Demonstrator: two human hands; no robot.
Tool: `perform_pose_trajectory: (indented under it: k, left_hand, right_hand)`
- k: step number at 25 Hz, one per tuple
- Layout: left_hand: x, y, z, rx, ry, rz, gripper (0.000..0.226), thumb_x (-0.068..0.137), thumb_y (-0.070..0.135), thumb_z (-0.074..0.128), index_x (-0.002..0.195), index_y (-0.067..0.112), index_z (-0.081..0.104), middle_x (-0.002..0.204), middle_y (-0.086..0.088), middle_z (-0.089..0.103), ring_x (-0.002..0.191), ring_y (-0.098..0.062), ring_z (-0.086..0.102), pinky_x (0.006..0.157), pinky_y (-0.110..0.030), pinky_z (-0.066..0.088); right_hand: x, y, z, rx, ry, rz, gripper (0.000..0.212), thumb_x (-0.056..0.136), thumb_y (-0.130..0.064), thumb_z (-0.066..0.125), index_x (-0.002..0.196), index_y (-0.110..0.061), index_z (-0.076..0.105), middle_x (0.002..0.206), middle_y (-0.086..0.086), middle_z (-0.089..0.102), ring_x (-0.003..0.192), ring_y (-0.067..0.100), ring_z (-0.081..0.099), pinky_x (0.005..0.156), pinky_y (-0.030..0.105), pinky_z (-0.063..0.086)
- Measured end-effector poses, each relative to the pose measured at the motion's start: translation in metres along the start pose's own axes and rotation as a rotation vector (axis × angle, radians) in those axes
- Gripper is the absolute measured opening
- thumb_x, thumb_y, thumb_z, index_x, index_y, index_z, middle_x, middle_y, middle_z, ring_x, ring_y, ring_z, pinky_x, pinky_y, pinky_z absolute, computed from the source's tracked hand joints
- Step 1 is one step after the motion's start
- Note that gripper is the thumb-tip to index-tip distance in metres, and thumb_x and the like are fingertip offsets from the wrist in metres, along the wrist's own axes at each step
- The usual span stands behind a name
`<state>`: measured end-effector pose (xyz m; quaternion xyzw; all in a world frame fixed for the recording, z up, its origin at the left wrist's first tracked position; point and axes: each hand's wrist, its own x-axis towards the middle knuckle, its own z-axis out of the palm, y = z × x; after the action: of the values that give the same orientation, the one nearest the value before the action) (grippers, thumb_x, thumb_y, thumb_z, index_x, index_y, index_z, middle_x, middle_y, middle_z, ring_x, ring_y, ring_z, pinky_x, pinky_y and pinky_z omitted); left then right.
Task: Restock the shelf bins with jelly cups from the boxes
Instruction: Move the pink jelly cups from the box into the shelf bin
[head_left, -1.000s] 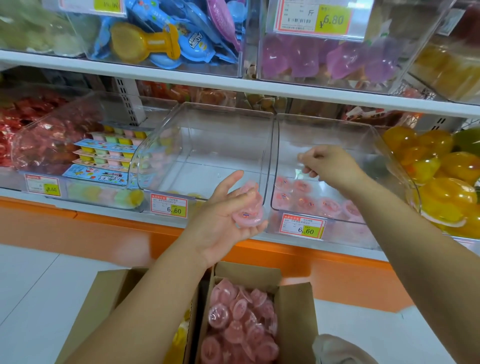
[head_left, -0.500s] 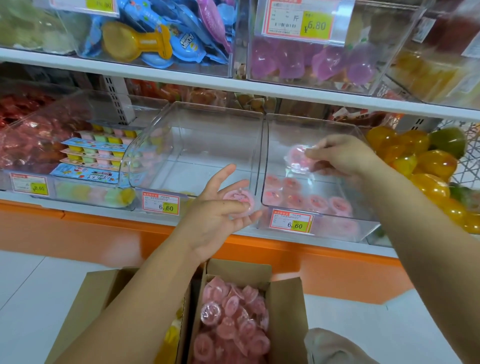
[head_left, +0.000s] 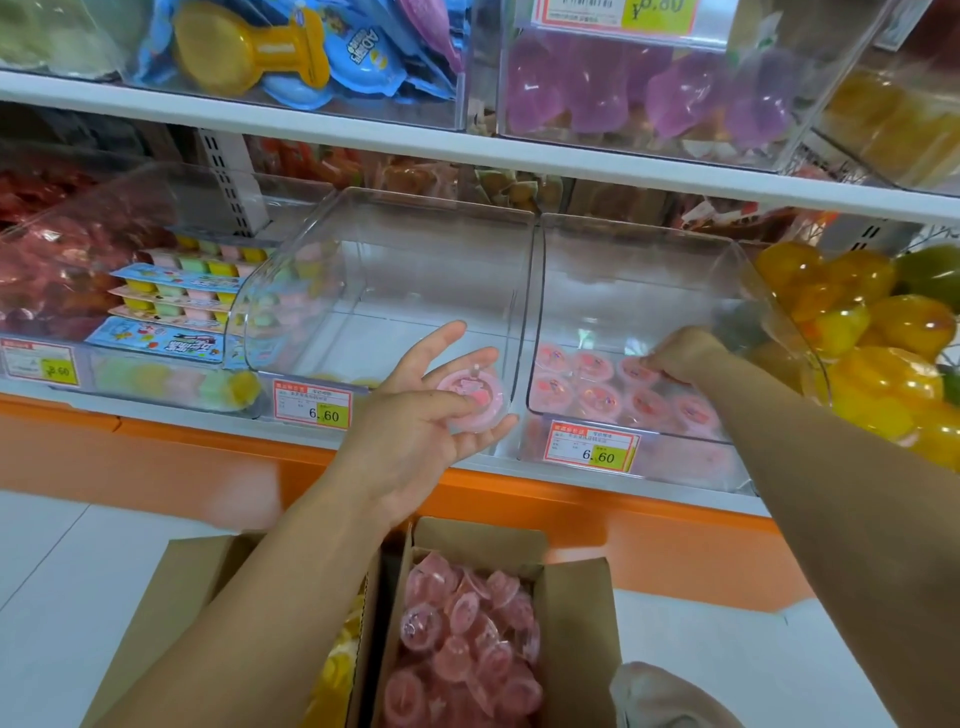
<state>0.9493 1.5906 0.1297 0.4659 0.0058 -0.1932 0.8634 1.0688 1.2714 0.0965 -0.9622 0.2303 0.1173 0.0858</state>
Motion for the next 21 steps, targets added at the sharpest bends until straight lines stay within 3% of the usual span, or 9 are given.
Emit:
perform_pose_trajectory:
  k: [4,7,8,10,12,15,17,19,21]
  left_hand:
    - [-0.001,-0.001,0.003,0.007,0.0,0.004,0.063,0.087,-0.018,0.049,0.133,0.024,0.057,0.126,-0.01,0.067,0.112,-0.029,0.067,0.084,-0.048,0.058]
    - [-0.002,-0.001,0.006,-0.016,-0.02,0.008,0.064,0.089,-0.021,0.044,0.133,0.023,0.057,0.127,-0.011,0.067,0.115,-0.03,0.065,0.085,-0.052,0.058]
    - [-0.003,-0.001,0.007,-0.018,-0.028,0.014,0.065,0.089,-0.022,0.043,0.134,0.023,0.056,0.128,-0.011,0.066,0.116,-0.03,0.065,0.085,-0.053,0.058]
    - [-0.004,-0.001,0.012,0.0,-0.046,0.034,0.067,0.089,-0.023,0.045,0.136,0.024,0.054,0.131,-0.009,0.064,0.115,-0.026,0.066,0.087,-0.054,0.057]
    - [-0.005,-0.003,0.018,0.042,-0.075,0.056,0.071,0.088,-0.023,0.047,0.136,0.028,0.053,0.136,-0.006,0.06,0.118,-0.026,0.064,0.091,-0.055,0.056]
    - [-0.01,-0.007,0.025,0.109,-0.13,0.069,0.077,0.089,-0.024,0.043,0.138,0.035,0.049,0.143,0.0,0.054,0.123,-0.022,0.06,0.089,-0.044,0.058]
    - [-0.012,-0.008,0.028,0.09,-0.136,0.064,0.075,0.09,-0.021,0.045,0.139,0.037,0.047,0.147,0.002,0.051,0.128,-0.018,0.056,0.088,-0.045,0.058]
    - [-0.011,-0.005,0.026,0.066,-0.101,0.062,0.065,0.093,-0.014,0.048,0.138,0.033,0.05,0.145,0.001,0.052,0.133,-0.017,0.05,0.093,-0.054,0.055]
    - [-0.011,-0.001,0.02,0.091,-0.042,0.072,0.052,0.096,-0.007,0.049,0.137,0.026,0.054,0.138,-0.001,0.059,0.129,-0.016,0.055,0.094,-0.054,0.055]
  right_hand:
    - [-0.014,-0.004,-0.003,0.106,0.045,-0.073,0.032,0.099,-0.041,0.046,0.101,-0.013,0.062,0.114,0.009,0.065,0.093,0.022,0.055,0.072,0.023,0.039]
    - [-0.051,-0.016,-0.027,0.525,0.158,-0.16,0.021,0.092,-0.022,0.06,0.101,-0.007,0.071,0.105,0.01,0.07,0.081,0.017,0.054,0.07,0.025,0.042]
    - [-0.071,-0.024,-0.037,0.599,0.12,-0.243,0.02,0.09,-0.023,0.063,0.096,-0.006,0.072,0.098,0.009,0.072,0.075,0.016,0.057,0.067,0.027,0.044]
    - [-0.119,-0.043,-0.052,0.659,-0.131,-0.428,0.021,0.088,-0.028,0.067,0.091,-0.008,0.073,0.086,0.006,0.075,0.067,0.011,0.06,0.062,0.025,0.047]
    - [-0.159,-0.06,-0.057,0.628,-0.335,-0.536,0.021,0.088,-0.032,0.066,0.092,-0.013,0.074,0.085,0.004,0.075,0.067,0.008,0.062,0.061,0.022,0.05]
    - [-0.183,-0.073,-0.046,0.634,-0.372,-0.596,0.012,0.086,-0.022,0.071,0.089,-0.012,0.074,0.077,0.005,0.072,0.064,0.008,0.062,0.061,0.021,0.052]
    - [-0.175,-0.066,-0.049,0.702,-0.33,-0.595,0.003,0.085,-0.011,0.071,0.086,-0.009,0.071,0.068,0.002,0.066,0.058,0.007,0.058,0.057,0.02,0.049]
    - [-0.146,-0.045,-0.065,0.666,-0.156,-0.557,0.003,0.085,-0.009,0.07,0.087,-0.007,0.069,0.072,0.006,0.067,0.059,0.01,0.059,0.059,0.024,0.051]
    - [-0.101,-0.018,-0.079,0.273,0.121,-0.466,0.009,0.087,-0.014,0.068,0.092,-0.007,0.07,0.089,0.012,0.071,0.073,0.018,0.061,0.073,0.03,0.051]
